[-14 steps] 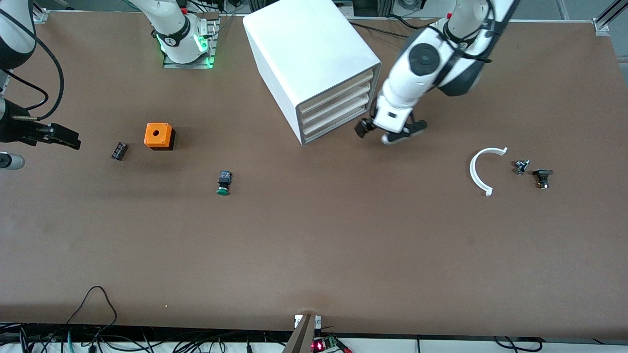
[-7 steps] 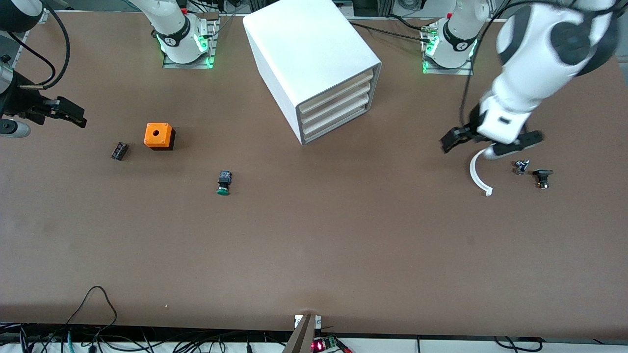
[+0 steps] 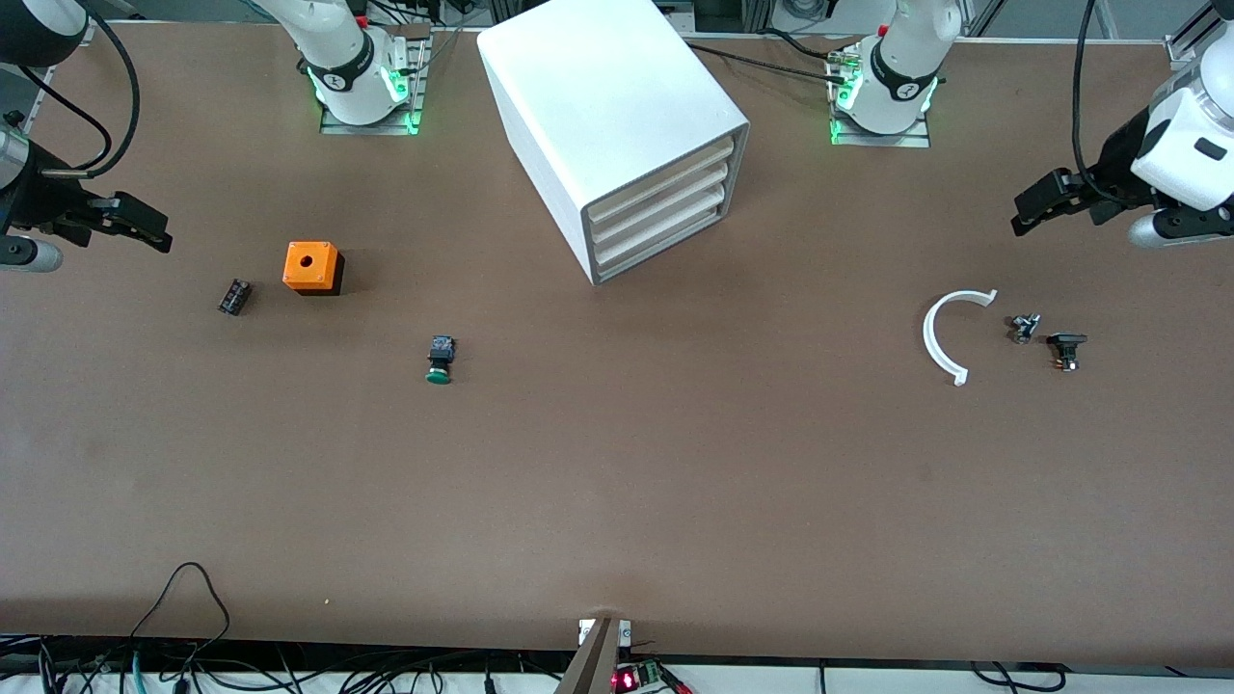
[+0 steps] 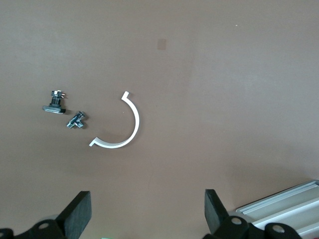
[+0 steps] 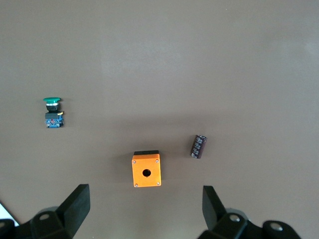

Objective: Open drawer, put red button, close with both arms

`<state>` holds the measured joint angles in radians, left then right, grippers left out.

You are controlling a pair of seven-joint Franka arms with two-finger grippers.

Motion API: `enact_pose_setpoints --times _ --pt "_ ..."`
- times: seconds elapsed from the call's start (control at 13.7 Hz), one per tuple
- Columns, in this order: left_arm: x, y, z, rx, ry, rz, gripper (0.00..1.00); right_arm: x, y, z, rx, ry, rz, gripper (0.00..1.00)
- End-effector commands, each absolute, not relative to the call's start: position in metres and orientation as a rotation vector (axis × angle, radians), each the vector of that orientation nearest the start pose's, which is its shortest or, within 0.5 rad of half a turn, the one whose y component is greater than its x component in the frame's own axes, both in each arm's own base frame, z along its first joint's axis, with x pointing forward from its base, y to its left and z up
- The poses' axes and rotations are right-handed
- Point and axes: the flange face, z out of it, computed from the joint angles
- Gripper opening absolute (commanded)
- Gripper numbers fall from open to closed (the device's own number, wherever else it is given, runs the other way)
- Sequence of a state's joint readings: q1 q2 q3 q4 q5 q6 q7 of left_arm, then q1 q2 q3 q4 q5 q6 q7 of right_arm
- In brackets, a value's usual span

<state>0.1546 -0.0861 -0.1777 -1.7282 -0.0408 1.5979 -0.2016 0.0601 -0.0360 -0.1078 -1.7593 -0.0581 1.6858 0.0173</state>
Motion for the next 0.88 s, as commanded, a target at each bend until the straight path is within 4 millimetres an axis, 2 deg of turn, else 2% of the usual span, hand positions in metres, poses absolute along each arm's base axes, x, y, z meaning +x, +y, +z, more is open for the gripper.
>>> enact_pose_setpoints --times 0.0,0.15,0.8 --pt "0.5331 -0.0122 0.5976 -3.141 -0.251 0.129 1.0 0.5459 -0.0455 0.5754 -3.175 0.106 0.027 1.0" --pt "0.5351 -0.0112 0.5954 -3.143 -0.253 0.132 1.0 0.5468 -0.0372 0.5753 -3.187 0.073 0.03 1.0" --pt "0.5372 -0.0102 0.5931 -3.146 -0.147 0.133 1.0 0.5462 -0.0361 0.5736 -3.176 0.077 0.046 1.0"
